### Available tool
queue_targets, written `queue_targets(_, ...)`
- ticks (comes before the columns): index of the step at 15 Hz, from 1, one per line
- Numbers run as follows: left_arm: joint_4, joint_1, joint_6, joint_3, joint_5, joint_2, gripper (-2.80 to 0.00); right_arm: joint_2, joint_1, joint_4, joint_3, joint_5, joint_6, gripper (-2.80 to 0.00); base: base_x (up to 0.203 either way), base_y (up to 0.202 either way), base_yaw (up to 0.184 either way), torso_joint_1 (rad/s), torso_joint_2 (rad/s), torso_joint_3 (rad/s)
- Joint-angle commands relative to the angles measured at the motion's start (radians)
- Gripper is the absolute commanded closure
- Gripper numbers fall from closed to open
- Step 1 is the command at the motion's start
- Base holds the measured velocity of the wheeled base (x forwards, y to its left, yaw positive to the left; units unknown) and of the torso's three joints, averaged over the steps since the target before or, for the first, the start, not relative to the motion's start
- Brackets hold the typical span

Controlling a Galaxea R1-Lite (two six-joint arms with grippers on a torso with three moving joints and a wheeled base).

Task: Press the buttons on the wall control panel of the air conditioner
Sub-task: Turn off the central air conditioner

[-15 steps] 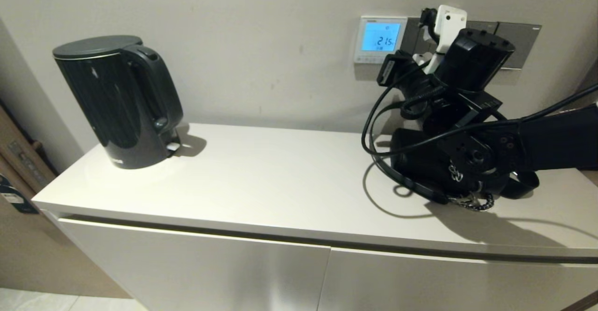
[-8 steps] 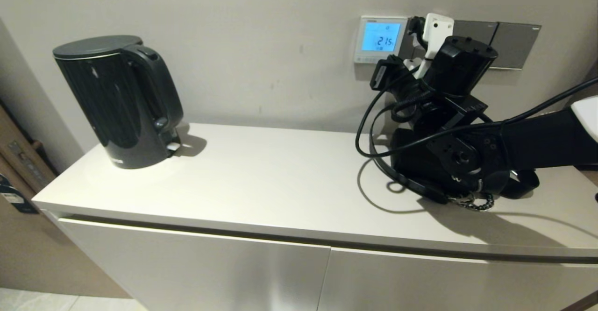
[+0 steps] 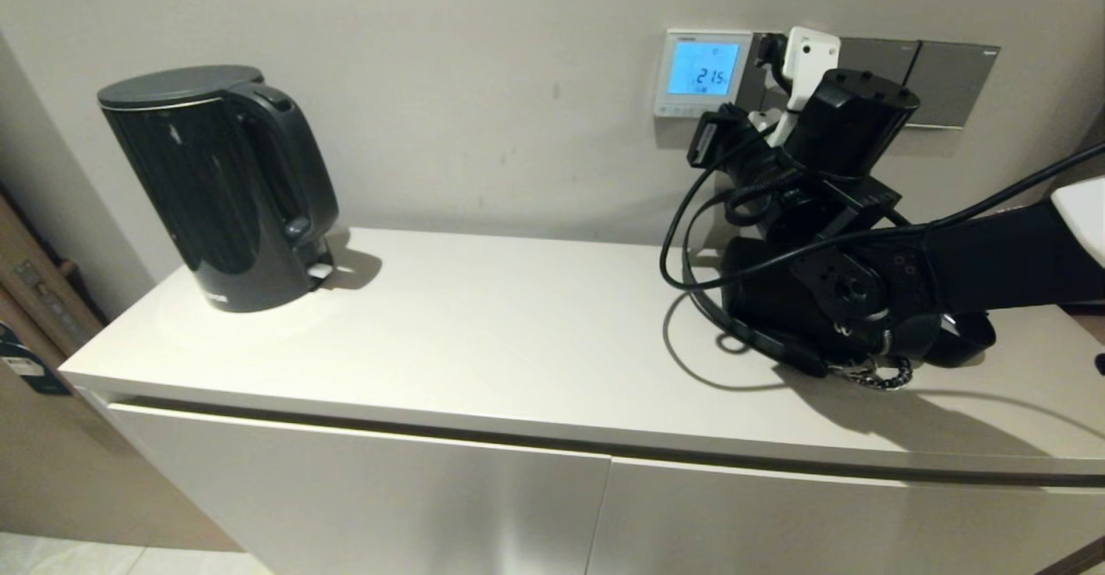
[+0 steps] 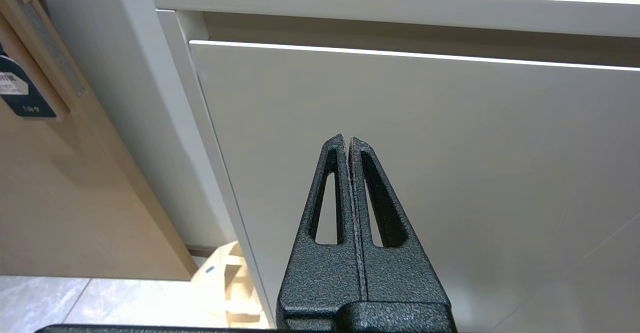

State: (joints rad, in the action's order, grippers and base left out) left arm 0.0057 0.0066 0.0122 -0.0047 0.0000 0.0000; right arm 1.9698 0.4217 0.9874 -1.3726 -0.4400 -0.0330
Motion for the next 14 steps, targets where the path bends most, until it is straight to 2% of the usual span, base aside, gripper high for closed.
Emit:
queue_targets(1,0.000,0.001,0.000,0.000,0.000,0.002,0.00,0.013,-0.001,0.006,-0.006,-0.001,-0.001,0.00,0.000,0.000,0.000,0.000,0.00,0.000)
queue_targets(14,0.000,0.000,0.000,0.000,0.000,0.002,0.00,0.040,-0.023,0.004,-0.048,0.001,-0.001,0.00,0.000,0.000,0.000,0.000,0.00,0.000)
